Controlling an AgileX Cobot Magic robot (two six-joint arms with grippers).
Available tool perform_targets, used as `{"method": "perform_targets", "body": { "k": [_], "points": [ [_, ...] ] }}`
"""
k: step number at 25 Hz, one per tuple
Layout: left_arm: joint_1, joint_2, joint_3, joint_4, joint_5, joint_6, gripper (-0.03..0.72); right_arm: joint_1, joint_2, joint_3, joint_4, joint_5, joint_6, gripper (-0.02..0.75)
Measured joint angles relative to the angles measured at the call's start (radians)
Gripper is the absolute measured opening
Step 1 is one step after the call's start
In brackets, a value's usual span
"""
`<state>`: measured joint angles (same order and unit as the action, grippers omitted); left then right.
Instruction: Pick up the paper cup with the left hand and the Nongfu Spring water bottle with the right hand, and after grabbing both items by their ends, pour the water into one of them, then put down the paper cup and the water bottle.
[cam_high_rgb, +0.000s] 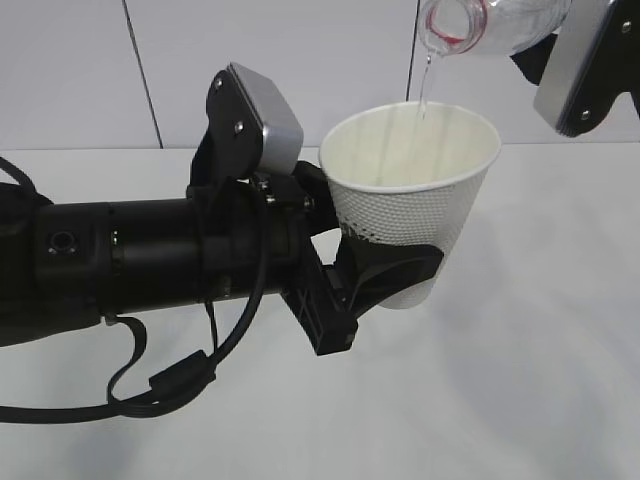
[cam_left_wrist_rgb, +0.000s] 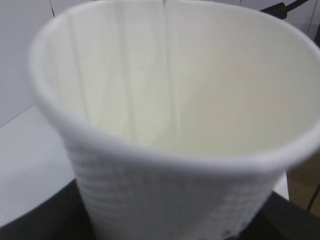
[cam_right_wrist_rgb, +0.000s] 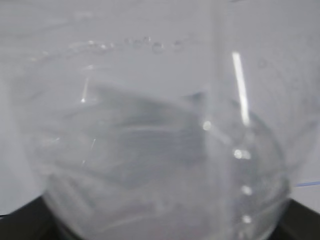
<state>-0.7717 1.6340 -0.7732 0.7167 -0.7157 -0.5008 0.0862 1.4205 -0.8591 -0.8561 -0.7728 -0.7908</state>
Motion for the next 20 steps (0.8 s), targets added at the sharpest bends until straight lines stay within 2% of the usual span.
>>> {"method": "perform_targets", "body": {
  "k": [20],
  "points": [
    [0.0,0.0,0.0,0.0,0.002,0.001,0.492,0.0,0.0,0.0,0.0,-0.008,-0.004,0.519]
  ]
}}
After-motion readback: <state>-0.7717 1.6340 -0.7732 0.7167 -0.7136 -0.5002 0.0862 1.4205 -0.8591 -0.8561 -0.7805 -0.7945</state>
